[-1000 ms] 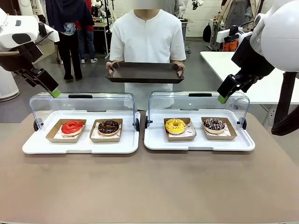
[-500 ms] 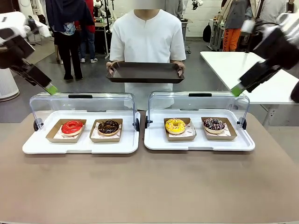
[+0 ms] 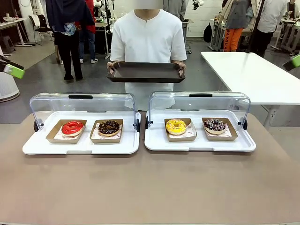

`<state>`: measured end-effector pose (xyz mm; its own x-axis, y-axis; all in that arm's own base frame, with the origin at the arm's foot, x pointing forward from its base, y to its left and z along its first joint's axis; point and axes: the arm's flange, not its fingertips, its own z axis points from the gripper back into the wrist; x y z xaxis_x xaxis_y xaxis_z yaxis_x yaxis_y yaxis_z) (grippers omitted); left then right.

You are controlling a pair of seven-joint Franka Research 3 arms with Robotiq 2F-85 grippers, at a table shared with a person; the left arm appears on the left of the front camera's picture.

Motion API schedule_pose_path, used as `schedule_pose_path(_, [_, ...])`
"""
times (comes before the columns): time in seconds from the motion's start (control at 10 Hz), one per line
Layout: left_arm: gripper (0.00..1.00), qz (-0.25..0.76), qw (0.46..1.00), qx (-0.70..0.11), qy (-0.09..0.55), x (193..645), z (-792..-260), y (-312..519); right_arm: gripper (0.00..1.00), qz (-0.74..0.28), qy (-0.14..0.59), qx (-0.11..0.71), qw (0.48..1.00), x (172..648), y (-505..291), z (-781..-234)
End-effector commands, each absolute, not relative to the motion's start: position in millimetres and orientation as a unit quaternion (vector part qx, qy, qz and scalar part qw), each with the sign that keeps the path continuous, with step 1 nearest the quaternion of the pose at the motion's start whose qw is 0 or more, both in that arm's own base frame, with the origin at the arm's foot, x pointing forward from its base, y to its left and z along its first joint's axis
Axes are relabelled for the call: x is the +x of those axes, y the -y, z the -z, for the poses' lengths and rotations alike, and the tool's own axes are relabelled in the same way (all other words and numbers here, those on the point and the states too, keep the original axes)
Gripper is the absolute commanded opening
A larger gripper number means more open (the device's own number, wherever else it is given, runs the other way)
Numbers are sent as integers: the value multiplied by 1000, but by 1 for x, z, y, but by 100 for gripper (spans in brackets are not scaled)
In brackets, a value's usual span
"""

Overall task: Provide the desired donut to the person.
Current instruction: Pick up and lift the Paper togo box containing the Donut pointed at by the person.

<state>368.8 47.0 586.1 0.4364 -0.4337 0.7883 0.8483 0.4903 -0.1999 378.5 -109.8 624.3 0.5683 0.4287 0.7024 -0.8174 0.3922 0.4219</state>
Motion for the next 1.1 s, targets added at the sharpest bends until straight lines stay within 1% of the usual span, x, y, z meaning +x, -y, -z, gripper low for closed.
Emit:
schedule_pose_path(0.0, [100, 402, 778, -332, 350, 375, -578, -64, 100, -375, 313, 412, 769, 395, 136, -607])
schedule_pose_path(0.1, [100, 403, 770, -337, 363, 375, -575, -74, 100, -367, 353, 415, 754, 395, 151, -600])
schedule_pose_path(0.2, [100, 395, 762, -345, 379, 367, -570, -86, 100, -368, 363, 428, 741, 393, 164, -595])
schedule_pose_path(0.3, [100, 389, 758, -351, 388, 358, -578, -107, 100, -373, 364, 428, 738, 385, 178, -597])
schedule_pose_path(0.6, [100, 398, 742, -364, 398, 354, -584, -122, 100, -381, 357, 433, 735, 381, 184, -596])
schedule_pose_path(0.8, [100, 416, 732, -378, 385, 360, -584, -126, 100, -387, 355, 433, 732, 378, 187, -594])
schedule_pose_path(0.9, [100, 420, 731, -381, 379, 361, -583, -127, 100, -396, 362, 434, 724, 376, 189, -594])
schedule_pose_path(1.0, [100, 421, 734, -379, 375, 357, -581, -127, 100, -396, 361, 431, 726, 375, 191, -593])
